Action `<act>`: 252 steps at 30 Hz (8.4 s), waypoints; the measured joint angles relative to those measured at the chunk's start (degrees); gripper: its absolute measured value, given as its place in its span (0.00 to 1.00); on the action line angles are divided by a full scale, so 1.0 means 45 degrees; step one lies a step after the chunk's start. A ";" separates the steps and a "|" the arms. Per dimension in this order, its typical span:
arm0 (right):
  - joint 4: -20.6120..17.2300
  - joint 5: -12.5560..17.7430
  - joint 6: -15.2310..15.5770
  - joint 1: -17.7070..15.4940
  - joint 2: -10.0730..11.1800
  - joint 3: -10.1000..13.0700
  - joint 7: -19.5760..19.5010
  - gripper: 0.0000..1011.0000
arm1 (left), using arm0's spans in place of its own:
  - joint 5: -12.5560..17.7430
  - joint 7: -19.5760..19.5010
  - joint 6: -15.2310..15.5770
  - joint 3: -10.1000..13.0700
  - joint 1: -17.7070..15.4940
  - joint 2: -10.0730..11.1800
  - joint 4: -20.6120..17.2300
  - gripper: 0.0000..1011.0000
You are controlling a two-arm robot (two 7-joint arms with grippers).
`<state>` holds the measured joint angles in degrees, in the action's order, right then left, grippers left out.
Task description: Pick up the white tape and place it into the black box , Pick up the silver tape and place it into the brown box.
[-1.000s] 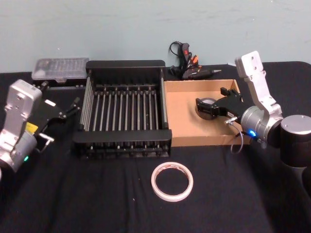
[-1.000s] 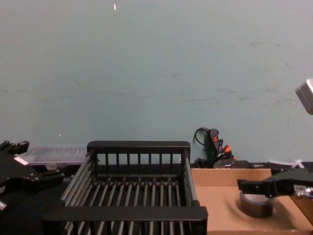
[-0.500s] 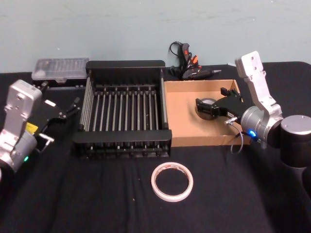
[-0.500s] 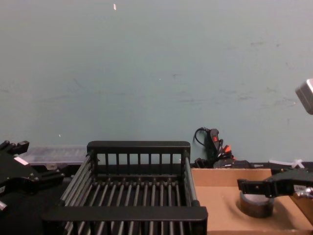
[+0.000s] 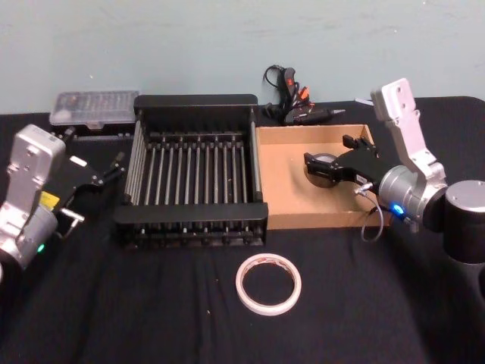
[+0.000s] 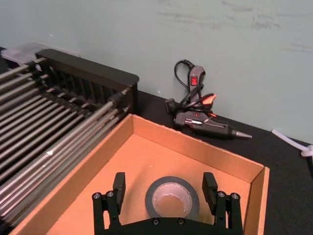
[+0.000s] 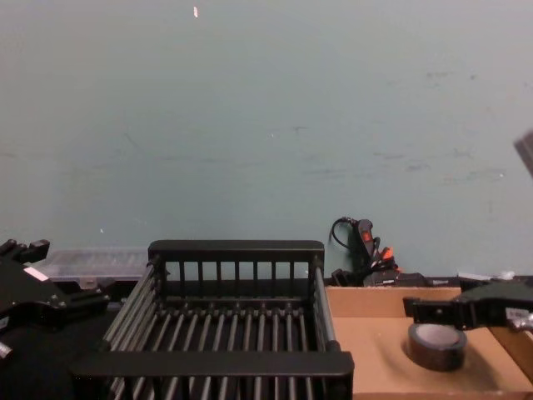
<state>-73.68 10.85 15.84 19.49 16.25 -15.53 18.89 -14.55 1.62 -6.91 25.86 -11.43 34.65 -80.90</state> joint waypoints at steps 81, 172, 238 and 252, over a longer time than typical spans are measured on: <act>-0.4734 0.0274 -0.0764 -0.5165 0.2049 -0.1568 0.0375 0.99 | 0.0000 0.0000 0.0000 0.0000 0.0000 0.0000 0.0000 0.99; -0.4231 -0.0379 -0.0835 -0.4849 0.1479 -0.1638 0.0393 0.30 | 0.0000 0.0000 0.0000 0.0000 0.0000 0.0000 0.0000 0.99; -0.6123 0.2088 -0.1605 -0.3939 0.2524 -0.1108 0.1012 0.09 | 0.0000 0.0000 0.0001 0.0000 0.0000 0.0000 0.0000 0.99; -0.4389 0.1490 -0.1138 -0.1989 0.1275 -0.1788 0.0214 0.09 | 0.0000 0.0000 0.0000 0.0000 0.0000 0.0000 0.0000 0.99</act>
<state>-93.43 17.55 10.72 10.54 21.99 -23.58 19.85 -14.55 1.62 -6.91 25.86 -11.43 34.65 -80.90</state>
